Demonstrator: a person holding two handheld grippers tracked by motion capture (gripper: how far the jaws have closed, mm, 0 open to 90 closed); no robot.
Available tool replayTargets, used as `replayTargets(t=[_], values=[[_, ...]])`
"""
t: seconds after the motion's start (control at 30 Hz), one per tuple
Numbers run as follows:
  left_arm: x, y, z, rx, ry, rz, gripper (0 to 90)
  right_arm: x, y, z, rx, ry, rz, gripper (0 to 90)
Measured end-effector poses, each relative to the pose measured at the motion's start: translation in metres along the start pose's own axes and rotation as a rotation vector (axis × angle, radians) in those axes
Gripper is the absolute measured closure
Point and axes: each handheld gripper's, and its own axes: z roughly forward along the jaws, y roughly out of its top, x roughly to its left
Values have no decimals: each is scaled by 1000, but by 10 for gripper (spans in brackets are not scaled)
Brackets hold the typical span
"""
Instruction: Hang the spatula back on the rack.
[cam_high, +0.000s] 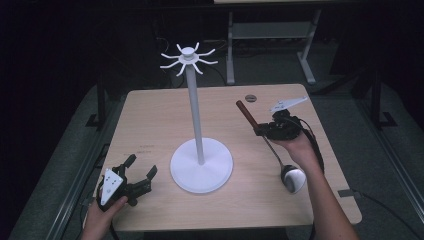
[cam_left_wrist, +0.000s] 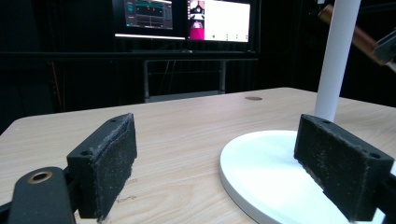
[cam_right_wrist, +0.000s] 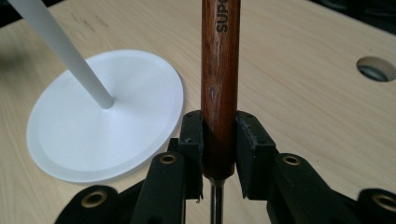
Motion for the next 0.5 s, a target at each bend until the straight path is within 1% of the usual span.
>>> replayTargets(t=[0.03, 0.1, 0.13, 0.17, 0.27, 0.5], values=[[0, 0, 0, 0, 1, 0, 126, 0, -1, -3, -15, 3, -6, 732], [0, 0, 0, -1, 1, -1, 127, 0, -1, -10, -41, 11, 1, 732], [0, 0, 0, 0, 1, -2, 127, 0, -2, -13, -65, 16, 0, 732], [0, 0, 0, -2, 0, -2, 127, 0, -2, -16, -77, 23, 5, 733], [0, 0, 0, -8, 0, -2, 127, -1, -4, -26, -136, 55, 11, 732], [0, 0, 0, -11, 0, -5, 127, 4, -1, -42, -224, 108, 1, 733]])
